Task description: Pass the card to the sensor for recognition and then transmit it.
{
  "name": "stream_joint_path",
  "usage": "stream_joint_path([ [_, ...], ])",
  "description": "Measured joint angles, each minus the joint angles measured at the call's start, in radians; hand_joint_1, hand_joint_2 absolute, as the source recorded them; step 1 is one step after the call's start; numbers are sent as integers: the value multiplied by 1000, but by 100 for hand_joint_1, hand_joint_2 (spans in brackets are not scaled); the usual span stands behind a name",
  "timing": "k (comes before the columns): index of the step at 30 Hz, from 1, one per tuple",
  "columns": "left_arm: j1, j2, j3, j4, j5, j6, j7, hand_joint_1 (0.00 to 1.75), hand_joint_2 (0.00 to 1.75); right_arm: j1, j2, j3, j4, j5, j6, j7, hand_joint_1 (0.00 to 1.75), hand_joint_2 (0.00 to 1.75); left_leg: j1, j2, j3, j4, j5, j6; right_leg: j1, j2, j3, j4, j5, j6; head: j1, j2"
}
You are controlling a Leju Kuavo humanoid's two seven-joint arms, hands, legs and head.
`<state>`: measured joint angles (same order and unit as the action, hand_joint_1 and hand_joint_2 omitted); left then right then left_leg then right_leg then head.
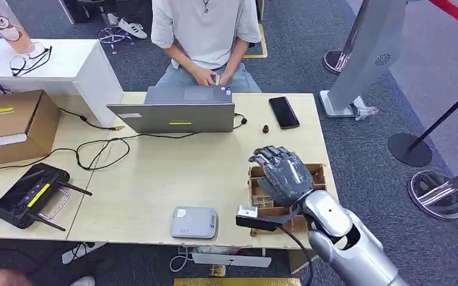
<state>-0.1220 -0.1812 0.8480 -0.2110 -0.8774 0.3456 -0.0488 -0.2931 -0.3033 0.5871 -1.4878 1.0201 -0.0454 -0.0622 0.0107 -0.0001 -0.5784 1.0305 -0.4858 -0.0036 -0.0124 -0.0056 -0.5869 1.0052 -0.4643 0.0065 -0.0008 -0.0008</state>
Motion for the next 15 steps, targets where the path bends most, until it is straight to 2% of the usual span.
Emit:
stream_joint_path([
  [1,0,0,0,0,0,0,0,0,0,4,-2,-1,-2,0,0,2,101,175,0,0,0,0,0,0,0,0,0,0,0,0,0,0],
  [3,0,0,0,0,0,0,0,0,0,12,-6,-4,-5,0,0,3,103,175,0,0,0,0,0,0,0,0,0,0,0,0,0,0],
  [6,0,0,0,0,0,0,0,0,0,26,-9,-10,-8,0,0,10,93,175,0,0,0,0,0,0,0,0,0,0,0,0,0,0],
  [13,0,0,0,0,-2,-2,0,0,0,41,-12,-22,-11,0,0,12,89,175,0,0,0,0,0,0,0,0,0,0,0,0,0,0],
  [15,0,0,0,0,-2,-2,0,0,0,43,-12,-23,-11,0,0,12,79,175,0,0,0,0,0,0,0,0,0,0,0,0,0,0],
])
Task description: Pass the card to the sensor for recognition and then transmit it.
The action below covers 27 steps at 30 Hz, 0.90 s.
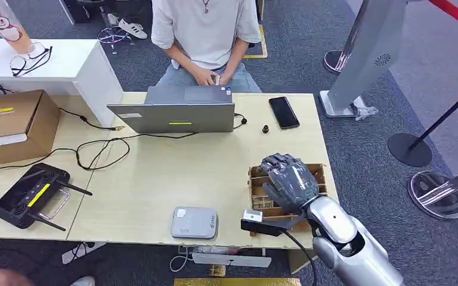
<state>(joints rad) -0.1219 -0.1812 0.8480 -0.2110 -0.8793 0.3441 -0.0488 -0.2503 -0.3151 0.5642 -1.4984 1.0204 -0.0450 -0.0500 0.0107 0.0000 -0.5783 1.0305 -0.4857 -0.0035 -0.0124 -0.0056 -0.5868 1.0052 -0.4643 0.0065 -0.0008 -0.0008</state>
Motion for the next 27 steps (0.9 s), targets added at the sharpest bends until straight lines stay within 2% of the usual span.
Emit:
stream_joint_path([
  [4,0,0,0,0,0,0,0,0,0,0,0,-2,0,2,1,0,79,175,0,0,0,0,0,0,0,0,0,0,0,0,0,0],
  [5,0,0,0,0,0,0,0,0,0,0,0,-2,1,2,1,0,84,175,0,0,0,0,0,0,0,0,0,0,0,0,0,0],
  [6,0,0,0,0,0,0,0,0,0,0,0,-3,2,2,2,0,80,175,0,0,0,0,0,0,0,0,0,0,0,0,0,0],
  [9,0,0,0,0,0,0,0,0,0,-1,0,-3,8,2,3,-1,87,175,0,0,0,0,0,0,0,0,0,0,0,0,0,0],
  [26,0,0,0,0,3,0,-1,0,0,-37,8,-3,82,4,10,-3,87,175,0,0,0,0,0,0,0,0,0,0,0,0,0,0],
  [27,3,0,0,0,3,1,-16,0,0,-39,9,-3,87,7,8,2,86,175,0,0,0,0,0,0,0,0,0,0,0,0,0,0],
])
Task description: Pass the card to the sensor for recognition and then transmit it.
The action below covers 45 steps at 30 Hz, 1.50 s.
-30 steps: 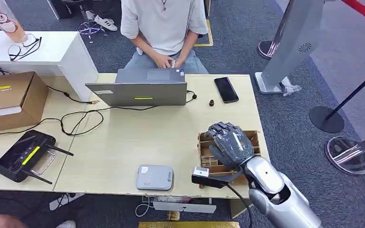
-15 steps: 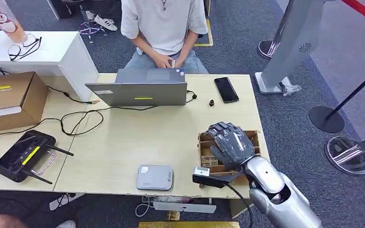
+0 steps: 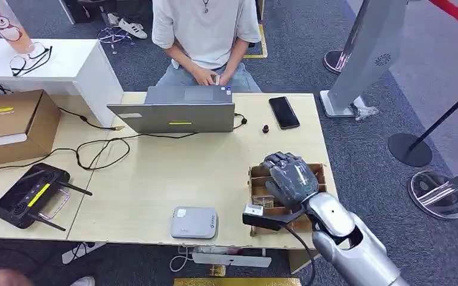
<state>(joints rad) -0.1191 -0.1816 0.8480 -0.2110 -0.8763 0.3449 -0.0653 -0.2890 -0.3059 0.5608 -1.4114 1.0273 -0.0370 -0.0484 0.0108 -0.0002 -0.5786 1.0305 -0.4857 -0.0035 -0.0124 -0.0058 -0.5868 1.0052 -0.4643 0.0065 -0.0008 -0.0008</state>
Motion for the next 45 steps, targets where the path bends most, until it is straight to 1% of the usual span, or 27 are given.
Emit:
stream_joint_path([
  [2,16,-5,0,0,0,7,-72,0,0,6,0,-7,7,7,-10,13,87,175,0,0,0,0,0,0,0,0,0,0,0,0,0,0],
  [3,25,-8,0,0,2,12,-93,0,0,12,0,-12,10,7,-15,13,84,175,0,0,0,0,0,0,0,0,0,0,0,0,0,0],
  [4,34,-10,0,0,4,15,-106,0,0,16,0,-18,12,7,-19,13,86,175,0,0,0,0,0,0,0,0,0,0,0,0,0,0],
  [6,49,-13,0,0,7,15,-113,0,0,18,0,-22,16,8,-20,15,87,175,0,0,0,0,0,0,0,0,0,0,0,0,0,0],
  [10,54,-16,0,2,10,16,-113,0,0,18,1,-24,22,10,-19,15,84,175,0,0,0,0,0,0,0,0,0,0,0,0,0,0],
  [17,59,-17,0,2,10,16,-112,0,0,18,3,-28,30,11,-18,15,91,175,0,0,0,0,0,0,0,0,0,0,0,0,0,0],
  [18,60,-17,0,2,10,16,-112,0,0,18,3,-28,31,11,-18,15,106,175,0,0,0,0,0,0,0,0,0,0,0,0,0,0],
  [19,60,-18,0,2,11,16,-112,0,0,18,3,-29,32,11,-18,15,136,175,0,0,0,0,0,0,0,0,0,0,0,0,0,0],
  [20,60,-18,0,2,11,16,-112,0,0,18,4,-29,34,11,-18,15,136,175,0,0,0,0,0,0,0,0,0,0,0,0,0,0],
  [21,60,-18,0,2,11,16,-112,0,0,18,4,-29,35,11,-18,15,147,175,0,0,0,0,0,0,0,0,0,0,0,0,0,0],
  [23,60,-18,0,2,11,16,-112,0,0,18,5,-29,35,13,-18,12,145,175,0,0,0,0,0,0,0,0,0,0,0,0,0,0],
  [26,60,-19,0,2,11,19,-112,0,0,17,7,-29,34,22,-18,8,148,175,0,0,0,0,0,0,0,0,0,0,0,0,0,0],
  [27,60,-19,0,2,11,19,-112,0,0,17,8,-29,34,25,-18,6,154,175,0,0,0,0,0,0,0,0,0,0,0,0,0,0],
  [28,60,-19,0,2,11,19,-112,0,0,17,8,-29,34,26,-18,3,152,175,0,0,0,0,0,0,0,0,0,0,0,0,0,0],
  [30,61,-19,0,2,11,19,-112,0,0,17,9,-28,34,26,-18,0,162,175,0,0,0,0,0,0,0,0,0,0,0,0,0,0],
  [33,62,-19,0,2,11,19,-112,0,0,17,12,-28,32,26,-17,-3,166,175,0,0,0,0,0,0,0,0,0,0,0,0,0,0],
  [34,62,-19,0,2,11,19,-112,0,0,17,13,-28,30,26,-17,-3,175,175,0,0,0,0,0,0,0,0,0,0,0,0,0,0],
  [40,63,-19,0,2,11,18,-112,0,0,17,18,-27,25,26,-21,-10,175,175,0,0,0,0,0,0,0,0,0,0,0,0,0,0],
  [45,63,-19,0,2,9,17,-112,0,0,16,22,-29,12,6,-61,-34,175,175,0,0,0,0,0,0,0,0,0,0,0,0,0,0],
])
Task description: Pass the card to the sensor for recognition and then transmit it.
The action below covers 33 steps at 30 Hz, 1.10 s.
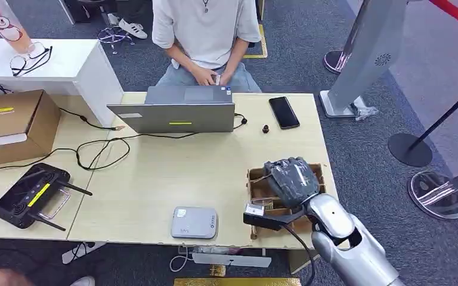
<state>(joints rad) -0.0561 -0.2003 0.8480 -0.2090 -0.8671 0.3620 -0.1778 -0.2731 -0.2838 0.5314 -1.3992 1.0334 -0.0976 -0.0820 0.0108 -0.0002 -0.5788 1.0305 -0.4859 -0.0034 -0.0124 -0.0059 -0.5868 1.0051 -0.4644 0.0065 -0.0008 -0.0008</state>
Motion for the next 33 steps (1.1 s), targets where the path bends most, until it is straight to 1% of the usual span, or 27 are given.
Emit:
stream_joint_path([
  [9,0,0,0,0,-7,0,-1,0,0,1,14,-30,-51,-30,-85,-36,175,175,0,0,0,0,0,0,0,0,0,0,0,0,0,0],
  [14,0,0,0,0,-13,2,-1,0,0,6,22,-59,-79,-60,-155,-69,175,175,0,0,0,0,0,0,0,0,0,0,0,0,0,0],
  [19,-1,0,0,0,-19,-3,-1,0,0,11,34,-76,-97,-74,-197,-93,175,175,0,0,0,0,0,0,0,0,0,0,0,0,0,0],
  [22,0,8,-1,0,-32,-35,10,0,0,10,45,-79,-104,-81,-210,-97,175,175,0,0,0,0,0,0,0,0,0,0,0,0,0,0],
  [24,0,12,-2,0,-35,-42,12,0,0,8,54,-84,-104,-89,-214,-97,175,175,0,0,0,0,0,0,0,0,0,0,0,0,0,0],
  [28,0,19,-2,0,-37,-42,19,0,0,-16,77,-84,-97,-112,-233,-110,175,175,0,0,0,0,0,0,0,0,0,0,0,0,0,0],
  [33,-6,20,-3,0,-40,-42,33,0,0,-76,124,-78,-63,-127,-247,-118,175,175,0,0,0,0,0,0,0,0,0,0,0,0,0,0],
])
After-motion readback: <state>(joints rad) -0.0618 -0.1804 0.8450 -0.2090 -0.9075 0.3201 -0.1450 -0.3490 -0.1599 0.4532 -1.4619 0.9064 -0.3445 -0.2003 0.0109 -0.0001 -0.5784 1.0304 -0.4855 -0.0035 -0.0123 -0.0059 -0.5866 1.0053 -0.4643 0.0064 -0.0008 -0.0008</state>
